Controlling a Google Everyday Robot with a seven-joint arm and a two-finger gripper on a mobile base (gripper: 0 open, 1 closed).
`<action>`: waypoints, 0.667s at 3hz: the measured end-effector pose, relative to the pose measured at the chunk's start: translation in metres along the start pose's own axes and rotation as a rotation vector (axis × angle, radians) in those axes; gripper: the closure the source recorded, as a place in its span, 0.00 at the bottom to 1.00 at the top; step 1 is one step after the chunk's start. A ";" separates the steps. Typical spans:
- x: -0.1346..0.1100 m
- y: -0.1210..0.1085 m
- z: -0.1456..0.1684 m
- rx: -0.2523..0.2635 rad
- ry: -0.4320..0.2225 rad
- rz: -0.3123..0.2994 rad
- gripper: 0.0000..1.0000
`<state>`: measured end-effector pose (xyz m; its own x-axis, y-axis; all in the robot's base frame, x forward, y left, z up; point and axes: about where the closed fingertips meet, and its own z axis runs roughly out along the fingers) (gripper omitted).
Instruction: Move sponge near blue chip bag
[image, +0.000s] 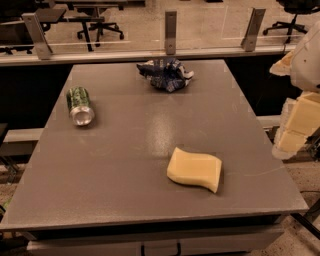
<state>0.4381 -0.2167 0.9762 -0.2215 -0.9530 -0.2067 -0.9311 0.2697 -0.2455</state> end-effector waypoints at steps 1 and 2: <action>0.000 0.000 0.000 0.000 0.000 0.000 0.00; -0.010 0.011 0.011 -0.021 -0.019 -0.032 0.00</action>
Offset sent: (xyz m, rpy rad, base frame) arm -0.0142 0.0431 -0.0409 0.0416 0.0568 0.1271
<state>0.4339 -0.2025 0.9650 -0.1859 -0.9583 -0.2170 -0.9437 0.2356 -0.2322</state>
